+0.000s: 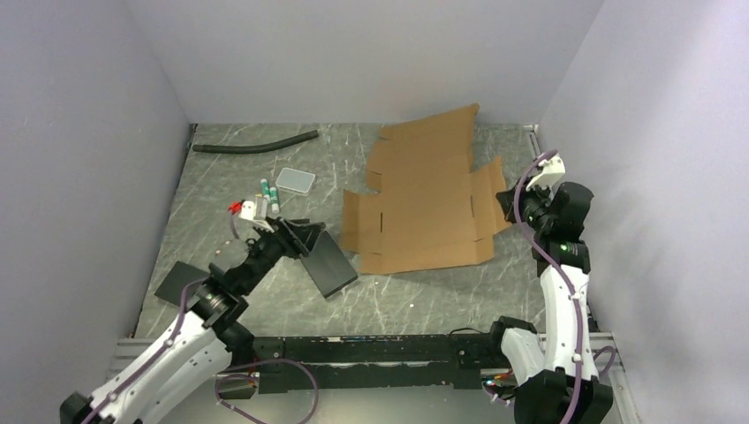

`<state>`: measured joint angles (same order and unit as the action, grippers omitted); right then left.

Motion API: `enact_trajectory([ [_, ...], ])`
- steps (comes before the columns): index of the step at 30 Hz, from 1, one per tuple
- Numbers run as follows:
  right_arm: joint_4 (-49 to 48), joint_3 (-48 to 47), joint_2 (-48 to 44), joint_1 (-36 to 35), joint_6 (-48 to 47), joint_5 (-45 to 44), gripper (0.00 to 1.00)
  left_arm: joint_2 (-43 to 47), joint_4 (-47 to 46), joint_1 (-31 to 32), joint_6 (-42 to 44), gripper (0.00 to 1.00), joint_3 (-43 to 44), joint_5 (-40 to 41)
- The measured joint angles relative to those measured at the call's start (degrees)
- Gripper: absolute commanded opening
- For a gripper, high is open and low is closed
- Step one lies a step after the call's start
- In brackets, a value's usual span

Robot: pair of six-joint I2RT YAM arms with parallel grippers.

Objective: Fold the paper box

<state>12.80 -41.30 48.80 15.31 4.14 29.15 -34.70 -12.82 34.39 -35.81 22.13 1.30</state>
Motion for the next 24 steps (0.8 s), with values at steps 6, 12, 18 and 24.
enact_trajectory([
  [6,12.3,-15.7,1.9,0.0,-17.6,4.8,0.00,14.6,12.8,0.1,3.2,0.68,2.4,0.1],
  [12,26.7,-39.8,9.2,0.0,-35.3,9.8,0.00,17.8,16.2,0.2,5.2,0.80,3.4,0.0],
  [18,42.3,-60.6,15.6,-0.7,-55.2,13.4,0.00,12.7,17.3,0.2,11.9,0.97,8.0,-2.7],
  [24,51.3,-65.0,15.0,-2.7,-72.4,13.4,0.00,2.4,10.6,0.2,26.5,0.99,18.3,-13.7],
])
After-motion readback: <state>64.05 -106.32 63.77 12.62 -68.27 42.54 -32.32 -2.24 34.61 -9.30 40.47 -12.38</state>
